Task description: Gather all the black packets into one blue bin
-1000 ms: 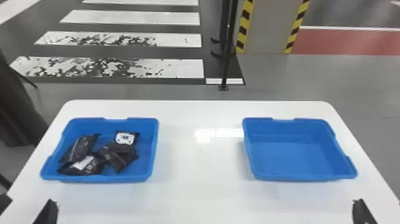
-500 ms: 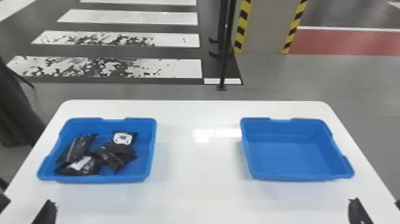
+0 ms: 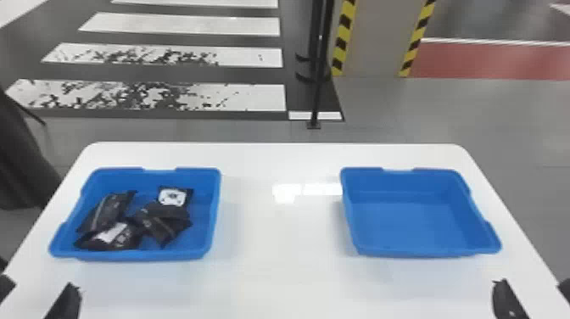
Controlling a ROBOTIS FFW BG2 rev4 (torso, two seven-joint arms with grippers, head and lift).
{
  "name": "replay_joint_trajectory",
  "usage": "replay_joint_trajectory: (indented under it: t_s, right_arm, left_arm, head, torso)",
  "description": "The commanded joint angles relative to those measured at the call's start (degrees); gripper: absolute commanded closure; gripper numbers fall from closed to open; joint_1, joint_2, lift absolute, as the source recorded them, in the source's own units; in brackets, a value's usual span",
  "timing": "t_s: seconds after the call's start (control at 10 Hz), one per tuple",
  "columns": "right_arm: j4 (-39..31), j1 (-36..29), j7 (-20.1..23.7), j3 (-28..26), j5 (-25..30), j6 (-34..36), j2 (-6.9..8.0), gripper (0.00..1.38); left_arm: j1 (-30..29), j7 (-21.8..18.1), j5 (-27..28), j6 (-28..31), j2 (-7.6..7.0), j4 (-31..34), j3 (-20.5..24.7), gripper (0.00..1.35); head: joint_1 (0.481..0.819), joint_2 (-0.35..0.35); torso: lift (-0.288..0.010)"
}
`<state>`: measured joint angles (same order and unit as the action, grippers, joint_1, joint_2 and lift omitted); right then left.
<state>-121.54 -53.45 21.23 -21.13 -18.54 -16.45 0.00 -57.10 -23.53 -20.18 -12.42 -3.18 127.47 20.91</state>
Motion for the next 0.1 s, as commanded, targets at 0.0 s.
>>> replay_joint_trajectory:
  t_s: [0.0]
  right_arm:
    - [0.1,0.3,0.0,0.0,-0.3,0.0,0.05,0.20]
  left_arm:
    - [0.4,-0.1,0.0,0.5,-0.16,0.0,-0.1,0.28]
  head:
    - [0.695,-0.052]
  torso:
    - [-0.110]
